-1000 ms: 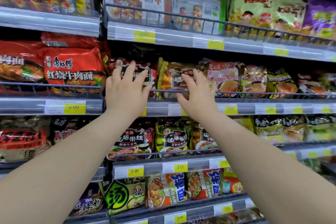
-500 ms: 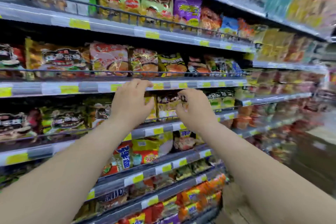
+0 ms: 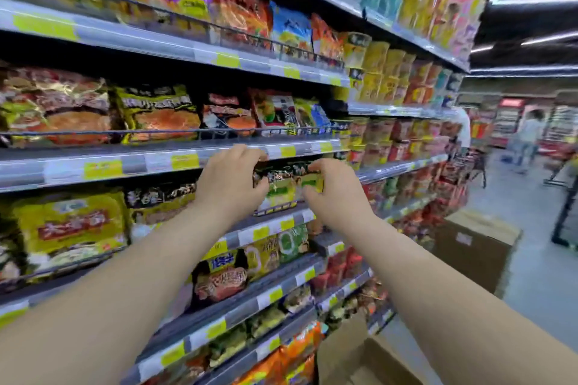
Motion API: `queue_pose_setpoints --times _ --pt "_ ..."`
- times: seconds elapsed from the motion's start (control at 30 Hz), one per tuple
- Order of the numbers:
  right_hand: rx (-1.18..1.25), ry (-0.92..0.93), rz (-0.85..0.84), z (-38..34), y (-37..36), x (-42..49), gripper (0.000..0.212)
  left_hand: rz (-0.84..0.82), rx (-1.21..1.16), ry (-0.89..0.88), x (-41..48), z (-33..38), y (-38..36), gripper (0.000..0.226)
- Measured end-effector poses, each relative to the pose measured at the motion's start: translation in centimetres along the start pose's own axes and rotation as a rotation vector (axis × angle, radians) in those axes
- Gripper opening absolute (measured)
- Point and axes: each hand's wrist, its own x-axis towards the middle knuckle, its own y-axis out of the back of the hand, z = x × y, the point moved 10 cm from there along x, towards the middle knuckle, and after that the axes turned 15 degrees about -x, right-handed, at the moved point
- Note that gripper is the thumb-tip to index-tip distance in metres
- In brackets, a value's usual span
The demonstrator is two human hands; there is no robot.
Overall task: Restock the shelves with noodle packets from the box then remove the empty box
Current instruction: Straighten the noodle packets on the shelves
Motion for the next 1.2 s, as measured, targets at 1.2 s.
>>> queue_pose_setpoints --times 1.2 --pt "0.332 0.016 -0.095 17.1 -17.1 37.6 0.084 0.470 0.026 0.732 25.7 -8.5 -12.1 0.083"
